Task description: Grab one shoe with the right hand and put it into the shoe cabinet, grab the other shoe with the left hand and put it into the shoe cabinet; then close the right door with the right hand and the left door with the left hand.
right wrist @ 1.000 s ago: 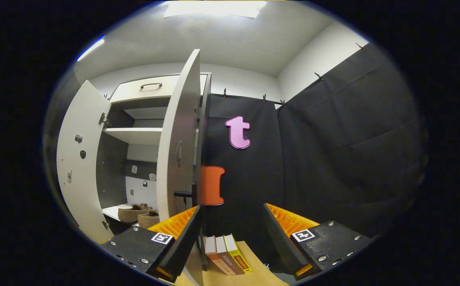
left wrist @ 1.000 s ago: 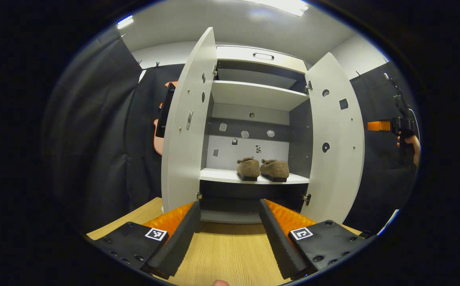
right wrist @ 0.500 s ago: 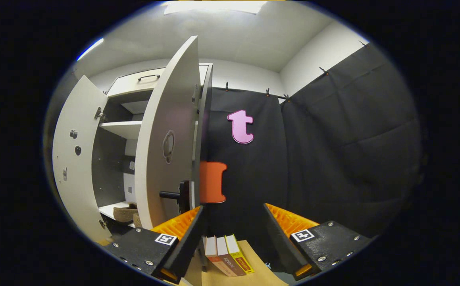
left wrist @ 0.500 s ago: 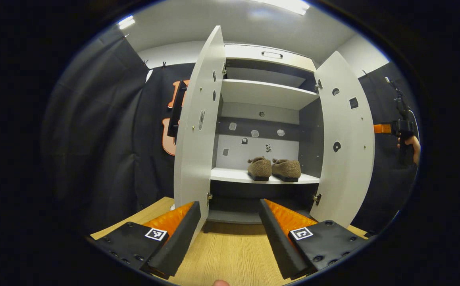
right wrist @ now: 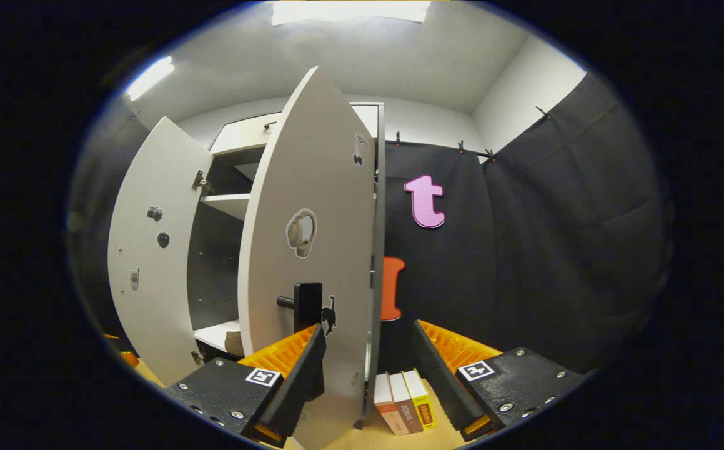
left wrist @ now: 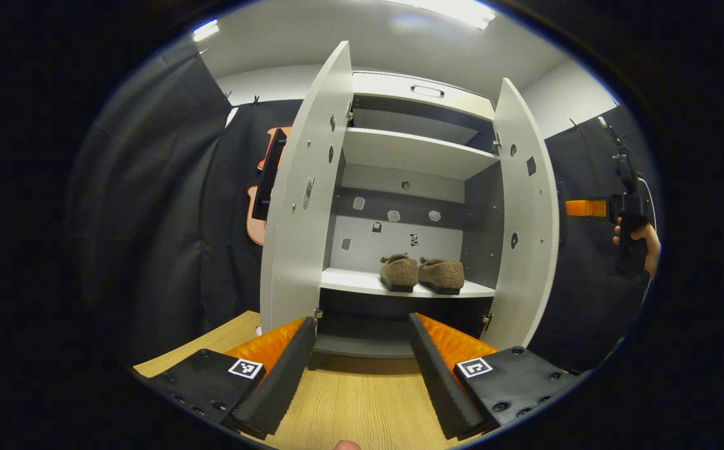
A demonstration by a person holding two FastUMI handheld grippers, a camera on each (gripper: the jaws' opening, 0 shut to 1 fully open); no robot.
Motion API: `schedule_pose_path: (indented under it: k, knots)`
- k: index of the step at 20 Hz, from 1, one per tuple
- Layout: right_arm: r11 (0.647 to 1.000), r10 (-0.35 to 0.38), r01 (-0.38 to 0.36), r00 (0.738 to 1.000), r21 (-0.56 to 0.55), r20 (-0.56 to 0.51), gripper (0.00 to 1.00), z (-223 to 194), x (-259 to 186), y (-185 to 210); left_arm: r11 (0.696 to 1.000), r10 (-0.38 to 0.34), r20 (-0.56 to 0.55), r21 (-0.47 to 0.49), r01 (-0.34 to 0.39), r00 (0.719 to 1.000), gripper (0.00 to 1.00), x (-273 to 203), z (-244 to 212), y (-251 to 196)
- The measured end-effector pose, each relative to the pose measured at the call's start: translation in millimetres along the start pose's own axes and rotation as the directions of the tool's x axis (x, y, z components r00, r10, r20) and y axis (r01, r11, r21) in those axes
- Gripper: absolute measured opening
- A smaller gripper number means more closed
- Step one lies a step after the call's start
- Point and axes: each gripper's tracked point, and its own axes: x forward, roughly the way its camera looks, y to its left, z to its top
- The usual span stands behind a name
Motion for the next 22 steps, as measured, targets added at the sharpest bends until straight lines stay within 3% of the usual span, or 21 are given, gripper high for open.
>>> schedule_pose_path:
  k: [4,5,6,8,9,16,17,18,22]
  knots:
    - [0.997,0.072,-0.071,0.997,-0.033,0.030,0.89,-7,24,40,1.000,0.004,0.001,-0.027,-0.004,1.000,0.99,-3,3,-1]
    - [0.996,0.080,-0.079,0.996,-0.040,0.027,0.97,-10,29,47,1.000,0.007,0.003,-0.028,-0.007,1.000,0.99,-4,3,0]
    - [0.995,0.096,-0.095,0.995,-0.041,0.021,0.92,-13,33,55,1.000,0.011,0.005,-0.025,-0.011,1.000,0.99,-5,4,1]
    - [0.991,0.130,-0.130,0.992,-0.018,0.006,0.97,-20,39,73,1.000,0.016,0.006,-0.020,-0.016,1.000,0.94,-7,5,2]
    - [0.990,0.143,-0.143,0.990,-0.007,-0.003,0.94,-24,42,80,1.000,0.019,0.002,-0.018,-0.019,1.000,0.94,-8,3,2]
    - [0.989,0.148,-0.147,0.988,0.008,-0.053,0.94,-55,71,100,0.999,0.033,0.003,-0.017,-0.033,0.999,0.97,-11,7,9]
    - [0.989,0.151,-0.150,0.987,0.013,-0.060,0.97,-57,72,102,0.999,0.038,0.006,-0.017,-0.038,0.999,0.97,-12,8,11]
    - [0.988,0.151,-0.150,0.987,0.019,-0.060,0.92,-57,78,104,0.999,0.041,0.008,-0.017,-0.041,0.999,0.97,-14,9,13]
    - [0.989,0.146,-0.143,0.986,0.038,-0.082,0.92,-61,98,115,0.998,0.057,0.001,-0.019,-0.057,0.998,0.97,-11,8,22]
